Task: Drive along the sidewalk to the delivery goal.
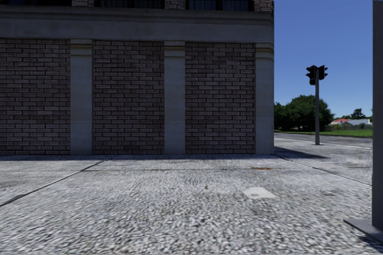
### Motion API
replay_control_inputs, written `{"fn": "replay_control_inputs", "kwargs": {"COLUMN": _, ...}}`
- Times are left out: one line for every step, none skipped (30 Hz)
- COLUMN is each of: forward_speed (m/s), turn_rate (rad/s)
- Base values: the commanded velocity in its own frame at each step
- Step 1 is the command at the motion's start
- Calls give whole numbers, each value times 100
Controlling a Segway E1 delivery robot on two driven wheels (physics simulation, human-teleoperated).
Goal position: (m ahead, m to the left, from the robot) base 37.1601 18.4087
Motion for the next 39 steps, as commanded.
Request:
{"fn": "replay_control_inputs", "kwargs": {"forward_speed": 184, "turn_rate": -39}}
{"fn": "replay_control_inputs", "kwargs": {"forward_speed": 184, "turn_rate": -39}}
{"fn": "replay_control_inputs", "kwargs": {"forward_speed": 181, "turn_rate": -61}}
{"fn": "replay_control_inputs", "kwargs": {"forward_speed": 172, "turn_rate": -70}}
{"fn": "replay_control_inputs", "kwargs": {"forward_speed": 160, "turn_rate": -73}}
{"fn": "replay_control_inputs", "kwargs": {"forward_speed": 156, "turn_rate": -74}}
{"fn": "replay_control_inputs", "kwargs": {"forward_speed": 154, "turn_rate": -74}}
{"fn": "replay_control_inputs", "kwargs": {"forward_speed": 154, "turn_rate": -74}}
{"fn": "replay_control_inputs", "kwargs": {"forward_speed": 153, "turn_rate": -75}}
{"fn": "replay_control_inputs", "kwargs": {"forward_speed": 151, "turn_rate": -75}}
{"fn": "replay_control_inputs", "kwargs": {"forward_speed": 148, "turn_rate": -75}}
{"fn": "replay_control_inputs", "kwargs": {"forward_speed": 147, "turn_rate": -75}}
{"fn": "replay_control_inputs", "kwargs": {"forward_speed": 147, "turn_rate": -75}}
{"fn": "replay_control_inputs", "kwargs": {"forward_speed": 146, "turn_rate": -76}}
{"fn": "replay_control_inputs", "kwargs": {"forward_speed": 146, "turn_rate": -76}}
{"fn": "replay_control_inputs", "kwargs": {"forward_speed": 146, "turn_rate": -79}}
{"fn": "replay_control_inputs", "kwargs": {"forward_speed": 146, "turn_rate": -80}}
{"fn": "replay_control_inputs", "kwargs": {"forward_speed": 146, "turn_rate": -80}}
{"fn": "replay_control_inputs", "kwargs": {"forward_speed": 146, "turn_rate": -80}}
{"fn": "replay_control_inputs", "kwargs": {"forward_speed": 146, "turn_rate": -80}}
{"fn": "replay_control_inputs", "kwargs": {"forward_speed": 146, "turn_rate": -80}}
{"fn": "replay_control_inputs", "kwargs": {"forward_speed": 145, "turn_rate": -80}}
{"fn": "replay_control_inputs", "kwargs": {"forward_speed": 145, "turn_rate": -80}}
{"fn": "replay_control_inputs", "kwargs": {"forward_speed": 145, "turn_rate": -78}}
{"fn": "replay_control_inputs", "kwargs": {"forward_speed": 145, "turn_rate": -67}}
{"fn": "replay_control_inputs", "kwargs": {"forward_speed": 145, "turn_rate": -67}}
{"fn": "replay_control_inputs", "kwargs": {"forward_speed": 145, "turn_rate": -11}}
{"fn": "replay_control_inputs", "kwargs": {"forward_speed": 145, "turn_rate": -1}}
{"fn": "replay_control_inputs", "kwargs": {"forward_speed": 145, "turn_rate": 0}}
{"fn": "replay_control_inputs", "kwargs": {"forward_speed": 145, "turn_rate": 0}}
{"fn": "replay_control_inputs", "kwargs": {"forward_speed": 145, "turn_rate": 0}}
{"fn": "replay_control_inputs", "kwargs": {"forward_speed": 145, "turn_rate": 0}}
{"fn": "replay_control_inputs", "kwargs": {"forward_speed": 145, "turn_rate": 0}}
{"fn": "replay_control_inputs", "kwargs": {"forward_speed": 145, "turn_rate": 0}}
{"fn": "replay_control_inputs", "kwargs": {"forward_speed": 145, "turn_rate": 0}}
{"fn": "replay_control_inputs", "kwargs": {"forward_speed": 145, "turn_rate": 0}}
{"fn": "replay_control_inputs", "kwargs": {"forward_speed": 145, "turn_rate": 0}}
{"fn": "replay_control_inputs", "kwargs": {"forward_speed": 145, "turn_rate": 0}}
{"fn": "replay_control_inputs", "kwargs": {"forward_speed": 145, "turn_rate": 0}}
